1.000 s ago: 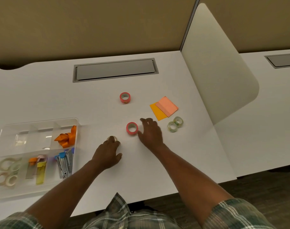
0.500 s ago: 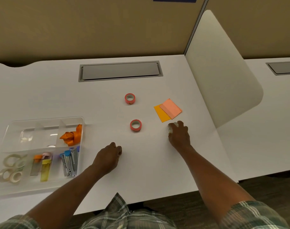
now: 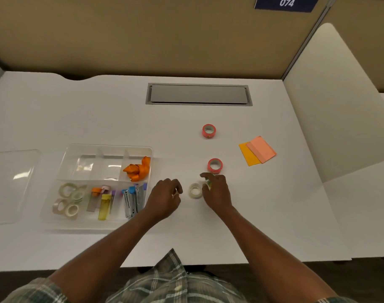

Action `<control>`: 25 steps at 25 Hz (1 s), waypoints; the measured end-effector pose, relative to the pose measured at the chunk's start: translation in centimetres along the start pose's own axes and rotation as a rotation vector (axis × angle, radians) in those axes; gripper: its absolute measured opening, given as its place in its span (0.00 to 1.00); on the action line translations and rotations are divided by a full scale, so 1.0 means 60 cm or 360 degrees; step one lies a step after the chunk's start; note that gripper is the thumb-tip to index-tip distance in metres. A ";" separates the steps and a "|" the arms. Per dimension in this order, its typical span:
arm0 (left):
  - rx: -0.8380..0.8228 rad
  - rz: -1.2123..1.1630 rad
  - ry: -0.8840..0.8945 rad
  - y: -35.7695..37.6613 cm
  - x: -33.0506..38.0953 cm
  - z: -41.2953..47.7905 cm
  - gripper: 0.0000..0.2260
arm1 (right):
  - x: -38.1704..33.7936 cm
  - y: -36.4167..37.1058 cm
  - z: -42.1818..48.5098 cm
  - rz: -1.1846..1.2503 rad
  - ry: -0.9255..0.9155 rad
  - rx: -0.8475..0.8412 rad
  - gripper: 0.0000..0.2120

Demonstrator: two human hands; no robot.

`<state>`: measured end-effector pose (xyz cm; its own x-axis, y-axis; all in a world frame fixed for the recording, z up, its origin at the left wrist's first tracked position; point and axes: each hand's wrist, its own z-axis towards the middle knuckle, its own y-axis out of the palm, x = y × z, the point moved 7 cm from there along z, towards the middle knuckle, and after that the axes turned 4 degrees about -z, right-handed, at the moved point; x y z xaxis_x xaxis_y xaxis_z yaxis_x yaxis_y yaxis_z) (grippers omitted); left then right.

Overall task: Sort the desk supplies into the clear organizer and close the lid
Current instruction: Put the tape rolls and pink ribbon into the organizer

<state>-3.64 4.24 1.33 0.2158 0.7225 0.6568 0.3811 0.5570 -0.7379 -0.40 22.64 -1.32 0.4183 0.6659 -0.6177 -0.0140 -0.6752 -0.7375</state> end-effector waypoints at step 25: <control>0.0692 -0.0352 -0.0503 -0.336 -0.336 -0.207 0.16 | -0.466 0.296 -0.048 0.0591 -0.0258 -0.0701 0.15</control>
<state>-4.54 -26.65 4.91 -0.1315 0.6197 0.7737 -0.0321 0.7774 -0.6281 -9.76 -8.89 3.63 0.3133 0.3769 -0.8717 0.2596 -0.9169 -0.3031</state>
